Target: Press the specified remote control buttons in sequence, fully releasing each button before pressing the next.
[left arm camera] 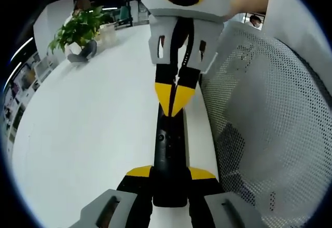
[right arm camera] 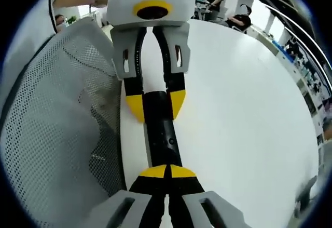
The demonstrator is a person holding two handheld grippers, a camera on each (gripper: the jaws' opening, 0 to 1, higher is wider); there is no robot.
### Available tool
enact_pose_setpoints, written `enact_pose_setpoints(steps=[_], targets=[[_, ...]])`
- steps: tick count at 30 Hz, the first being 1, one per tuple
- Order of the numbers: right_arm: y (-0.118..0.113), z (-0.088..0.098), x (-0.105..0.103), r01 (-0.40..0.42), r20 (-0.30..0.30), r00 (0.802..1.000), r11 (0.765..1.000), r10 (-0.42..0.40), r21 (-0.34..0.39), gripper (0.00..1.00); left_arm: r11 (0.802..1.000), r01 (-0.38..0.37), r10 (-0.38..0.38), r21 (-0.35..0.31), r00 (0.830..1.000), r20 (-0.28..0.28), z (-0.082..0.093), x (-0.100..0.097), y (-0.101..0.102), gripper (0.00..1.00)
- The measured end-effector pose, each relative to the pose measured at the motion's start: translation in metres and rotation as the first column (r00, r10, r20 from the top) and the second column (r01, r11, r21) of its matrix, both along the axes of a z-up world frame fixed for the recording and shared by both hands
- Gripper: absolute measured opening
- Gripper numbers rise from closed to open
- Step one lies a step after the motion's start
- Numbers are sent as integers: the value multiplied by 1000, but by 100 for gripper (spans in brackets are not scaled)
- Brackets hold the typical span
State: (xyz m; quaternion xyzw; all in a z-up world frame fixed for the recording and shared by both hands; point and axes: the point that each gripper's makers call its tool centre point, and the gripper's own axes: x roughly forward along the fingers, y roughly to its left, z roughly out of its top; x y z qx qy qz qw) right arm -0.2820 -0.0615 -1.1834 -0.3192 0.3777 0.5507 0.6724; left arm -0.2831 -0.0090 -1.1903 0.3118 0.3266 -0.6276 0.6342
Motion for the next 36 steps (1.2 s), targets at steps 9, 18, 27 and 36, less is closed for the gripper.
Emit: enact_pose_setpoints(steps=[9, 18, 27, 36], targets=[[-1, 2, 0, 69, -1, 998, 988, -69, 136, 0, 1000, -1, 1, 4, 1000, 1, 0, 0, 0, 24], [8, -1, -1, -46, 44, 998, 998, 48, -47, 0, 1000, -3, 3, 2, 1000, 1, 0, 0, 0, 24], [10, -1, -1, -36, 61, 997, 998, 40, -61, 0, 1000, 1, -1, 5, 1000, 3, 0, 0, 0, 24], [18, 5, -2, -9, 36, 999, 999, 8, 37, 0, 1000, 0, 0, 4, 1000, 2, 0, 0, -1, 24]])
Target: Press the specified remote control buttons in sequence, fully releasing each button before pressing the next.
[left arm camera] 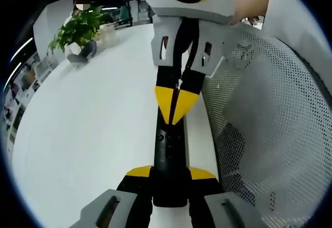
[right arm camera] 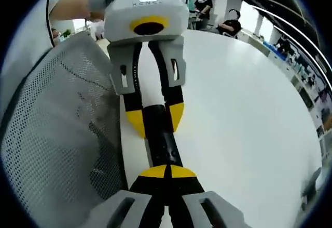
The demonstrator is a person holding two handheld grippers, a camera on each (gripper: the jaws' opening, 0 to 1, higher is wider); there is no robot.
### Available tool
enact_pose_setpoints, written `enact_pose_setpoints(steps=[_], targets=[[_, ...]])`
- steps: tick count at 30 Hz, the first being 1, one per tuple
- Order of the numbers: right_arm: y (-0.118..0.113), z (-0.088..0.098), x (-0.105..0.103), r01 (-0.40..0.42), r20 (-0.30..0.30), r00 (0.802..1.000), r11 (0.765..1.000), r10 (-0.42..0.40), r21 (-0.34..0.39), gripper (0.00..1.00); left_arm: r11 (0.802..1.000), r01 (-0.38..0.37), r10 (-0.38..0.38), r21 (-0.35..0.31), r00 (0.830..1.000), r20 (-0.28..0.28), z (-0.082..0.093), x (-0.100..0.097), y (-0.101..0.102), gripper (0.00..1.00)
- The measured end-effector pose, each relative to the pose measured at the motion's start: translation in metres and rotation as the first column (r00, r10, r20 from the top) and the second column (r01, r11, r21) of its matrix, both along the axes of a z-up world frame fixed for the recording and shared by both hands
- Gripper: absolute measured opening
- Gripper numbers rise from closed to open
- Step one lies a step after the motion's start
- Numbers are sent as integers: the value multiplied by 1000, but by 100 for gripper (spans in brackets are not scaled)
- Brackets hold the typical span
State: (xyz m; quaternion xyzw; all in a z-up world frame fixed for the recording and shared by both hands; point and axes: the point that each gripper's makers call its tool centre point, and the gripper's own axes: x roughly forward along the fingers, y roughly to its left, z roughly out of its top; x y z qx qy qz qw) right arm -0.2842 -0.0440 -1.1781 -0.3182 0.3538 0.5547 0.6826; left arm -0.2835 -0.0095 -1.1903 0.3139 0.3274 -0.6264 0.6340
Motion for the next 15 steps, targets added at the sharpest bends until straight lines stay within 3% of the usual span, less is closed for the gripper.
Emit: enact_pose_setpoints(steps=[8, 13, 15], targets=[[3, -5, -2, -50, 37, 998, 998, 51, -45, 0, 1000, 0, 0, -5, 1000, 0, 0, 0, 0, 24], [3, -5, 0, -19, 34, 999, 999, 20, -47, 0, 1000, -1, 1, -13, 1000, -1, 0, 0, 0, 24], [3, -4, 1, 21, 10, 1000, 1000, -21, -17, 0, 1000, -3, 3, -16, 1000, -2, 0, 0, 0, 24]])
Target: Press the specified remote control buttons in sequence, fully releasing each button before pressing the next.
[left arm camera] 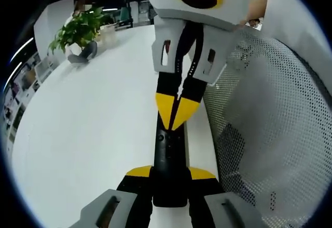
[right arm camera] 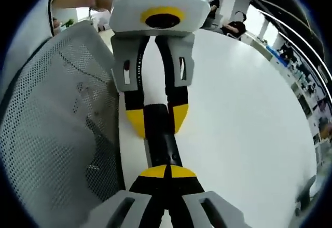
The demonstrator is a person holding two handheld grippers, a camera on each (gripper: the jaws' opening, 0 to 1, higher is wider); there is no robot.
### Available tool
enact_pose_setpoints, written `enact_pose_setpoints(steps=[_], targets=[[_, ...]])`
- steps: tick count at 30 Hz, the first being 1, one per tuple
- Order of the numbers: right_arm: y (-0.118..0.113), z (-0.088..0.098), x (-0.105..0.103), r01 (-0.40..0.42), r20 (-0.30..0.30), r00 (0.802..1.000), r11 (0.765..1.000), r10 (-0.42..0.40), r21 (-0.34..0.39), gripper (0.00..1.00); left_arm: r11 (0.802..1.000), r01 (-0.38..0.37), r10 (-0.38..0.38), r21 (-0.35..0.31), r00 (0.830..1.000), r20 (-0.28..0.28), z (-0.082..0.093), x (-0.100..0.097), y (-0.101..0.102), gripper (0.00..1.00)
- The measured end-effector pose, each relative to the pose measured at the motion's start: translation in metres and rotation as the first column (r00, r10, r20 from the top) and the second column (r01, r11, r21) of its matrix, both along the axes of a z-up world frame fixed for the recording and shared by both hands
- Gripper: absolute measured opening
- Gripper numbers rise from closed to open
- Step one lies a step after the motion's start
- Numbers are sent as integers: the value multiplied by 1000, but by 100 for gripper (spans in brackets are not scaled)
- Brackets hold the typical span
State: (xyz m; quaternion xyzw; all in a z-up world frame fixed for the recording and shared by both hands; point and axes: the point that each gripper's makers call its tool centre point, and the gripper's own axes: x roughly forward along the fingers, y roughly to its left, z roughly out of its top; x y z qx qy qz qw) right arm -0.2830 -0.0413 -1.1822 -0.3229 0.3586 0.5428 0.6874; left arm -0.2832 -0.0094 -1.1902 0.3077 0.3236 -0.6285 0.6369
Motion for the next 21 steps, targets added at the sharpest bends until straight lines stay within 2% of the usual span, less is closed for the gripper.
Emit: enact_pose_setpoints(steps=[2, 5, 6, 8, 11, 14, 17, 19, 21], targets=[[0, 1, 0, 61, -32, 998, 997, -60, 49, 0, 1000, -1, 1, -1, 1000, 0, 0, 0, 0, 24], [-1, 2, -1, 44, -18, 999, 998, -43, 49, 0, 1000, 0, 0, -1, 1000, 0, 0, 0, 0, 24], [0, 1, -3, 19, 4, 1000, 1000, -19, 23, 0, 1000, 1, -1, -1, 1000, 0, 0, 0, 0, 24], [5, 1, -10, -43, 6, 999, 999, 43, 4, 0, 1000, 2, -2, -2, 1000, -1, 0, 0, 0, 24], [11, 0, -15, -49, -6, 999, 999, 49, -1, 0, 1000, 2, -2, -5, 1000, -1, 0, 0, 0, 24], [10, 0, -15, -66, 18, 998, 997, 67, -31, 0, 1000, -2, 2, -10, 1000, -2, 0, 0, 0, 24], [11, 0, -17, -136, 48, 989, 988, 139, -70, 0, 1000, -5, 5, -18, 1000, -3, 0, 0, 0, 24], [14, -1, -18, -142, 38, 989, 987, 145, -70, 0, 1000, -4, 4, -19, 1000, -3, 0, 0, 0, 24], [14, -3, -18, -176, 50, 982, 979, 182, -104, 0, 1000, -1, 1, -17, 1000, -3, 0, 0, 0, 24]])
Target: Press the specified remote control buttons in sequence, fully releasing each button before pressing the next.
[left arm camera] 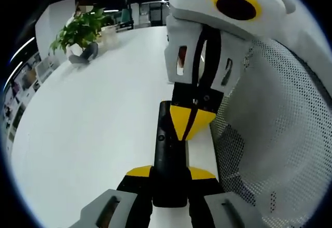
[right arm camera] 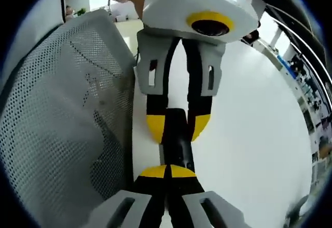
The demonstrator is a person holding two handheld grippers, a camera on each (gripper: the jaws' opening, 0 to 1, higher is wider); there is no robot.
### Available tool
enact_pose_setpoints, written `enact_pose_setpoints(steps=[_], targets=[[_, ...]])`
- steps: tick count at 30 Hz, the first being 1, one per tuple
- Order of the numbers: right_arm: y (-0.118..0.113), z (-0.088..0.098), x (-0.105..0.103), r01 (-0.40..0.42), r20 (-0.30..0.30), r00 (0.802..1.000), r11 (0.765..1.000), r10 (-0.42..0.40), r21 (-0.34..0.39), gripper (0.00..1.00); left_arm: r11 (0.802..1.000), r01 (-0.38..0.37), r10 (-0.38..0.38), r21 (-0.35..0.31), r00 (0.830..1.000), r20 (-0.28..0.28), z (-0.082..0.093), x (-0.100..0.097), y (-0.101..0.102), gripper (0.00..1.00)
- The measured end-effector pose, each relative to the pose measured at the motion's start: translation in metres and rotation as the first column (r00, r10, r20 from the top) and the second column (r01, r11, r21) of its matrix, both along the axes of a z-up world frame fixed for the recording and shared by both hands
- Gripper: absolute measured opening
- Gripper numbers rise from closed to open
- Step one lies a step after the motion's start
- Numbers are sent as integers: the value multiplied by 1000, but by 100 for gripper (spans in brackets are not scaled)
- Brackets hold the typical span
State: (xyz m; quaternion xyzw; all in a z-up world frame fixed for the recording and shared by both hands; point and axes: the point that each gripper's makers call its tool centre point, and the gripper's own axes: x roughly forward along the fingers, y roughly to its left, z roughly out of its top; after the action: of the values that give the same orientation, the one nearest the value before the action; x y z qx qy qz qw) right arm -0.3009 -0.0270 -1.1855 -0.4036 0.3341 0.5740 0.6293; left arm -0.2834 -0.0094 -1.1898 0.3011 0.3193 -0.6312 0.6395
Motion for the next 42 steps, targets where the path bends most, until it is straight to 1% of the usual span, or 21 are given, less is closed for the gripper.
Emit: enact_pose_setpoints(steps=[3, 5, 8, 9, 11, 12, 13, 14, 15, 18, 20, 21, 22, 23, 25, 28, 31, 34, 40, 41, 42], targets=[[0, 0, 0, 22, -4, 1000, 1000, -22, 15, 0, 1000, 2, -2, 1, 1000, 0, 0, 0, 0, 24], [-1, 0, 1, 54, -25, 998, 998, -53, 43, 0, 1000, 3, -3, -2, 1000, 0, 0, 0, 0, 24], [0, 2, 2, 128, -108, 987, 987, -118, 94, 0, 1000, 3, -3, -5, 1000, 0, 0, 0, 0, 24], [0, 3, 3, 176, -156, 975, 977, -157, 117, 0, 1000, 3, -3, -6, 1000, 1, 0, 0, 0, 24], [-1, 5, 5, 229, -199, 959, 964, -200, 137, 0, 1000, 3, -3, -6, 1000, 1, 0, 0, 0, 24], [-3, 5, 9, 253, -194, 955, 957, -224, 142, 0, 1000, 3, -3, -5, 1000, 1, 0, 0, 0, 24], [-5, 5, 12, 250, -174, 958, 959, -226, 132, 0, 1000, 3, -3, -5, 1000, 1, 0, 0, 0, 24], [-8, 5, 16, 227, -134, 968, 967, -212, 118, 0, 1000, 3, -3, -5, 1000, 1, 0, 0, 0, 24], [-10, 5, 19, 217, -116, 972, 970, -205, 108, 0, 1000, 3, -3, -6, 1000, 1, 0, 0, 0, 24], [-6, 7, 20, 221, -141, 969, 967, -203, 124, 0, 1000, 2, -2, -9, 1000, 1, 0, 0, 0, 24], [-3, 5, 17, 206, -146, 971, 971, -188, 119, 0, 1000, 1, -1, -11, 1000, 1, 0, 0, 0, 24], [-3, 3, 17, 193, -137, 975, 976, -178, 104, 0, 1000, 1, -1, -11, 1000, 1, 0, 0, 0, 24], [-2, 4, 19, 166, -108, 982, 981, -155, 104, 0, 1000, 1, -1, -11, 1000, 1, 0, 0, 0, 24], [-3, 3, 17, 181, -123, 978, 979, -169, 90, 0, 1000, 1, -1, -11, 1000, 1, 0, 0, 0, 24], [-3, 2, 17, 179, -117, 979, 980, -168, 83, 0, 1000, 3, -3, -11, 1000, 2, 0, 0, 0, 24], [-2, 2, 18, 171, -117, 979, 984, -165, 50, 0, 1000, 6, -6, -14, 1000, 1, 0, 0, 0, 24], [-1, 1, 19, 153, -118, 981, 988, -153, -7, 0, 1000, 11, -11, -13, 1000, 3, 0, 0, 0, 24], [1, 1, 20, 118, -111, 987, 993, -120, -27, 0, 1000, 14, -14, -10, 1000, 4, 0, 0, 0, 24], [-1, 3, 21, 147, -157, 977, 989, -145, -2, 0, 1000, 15, -14, -12, 1000, 5, 1, 0, 0, 24], [-1, 4, 20, 161, -172, 973, 987, -156, 18, 0, 1000, 14, -14, -13, 1000, 5, 1, 0, 0, 24], [0, 4, 19, 200, -200, 961, 979, -189, 34, 0, 1000, 14, -14, -13, 1000, 5, 1, 0, 0, 24]])
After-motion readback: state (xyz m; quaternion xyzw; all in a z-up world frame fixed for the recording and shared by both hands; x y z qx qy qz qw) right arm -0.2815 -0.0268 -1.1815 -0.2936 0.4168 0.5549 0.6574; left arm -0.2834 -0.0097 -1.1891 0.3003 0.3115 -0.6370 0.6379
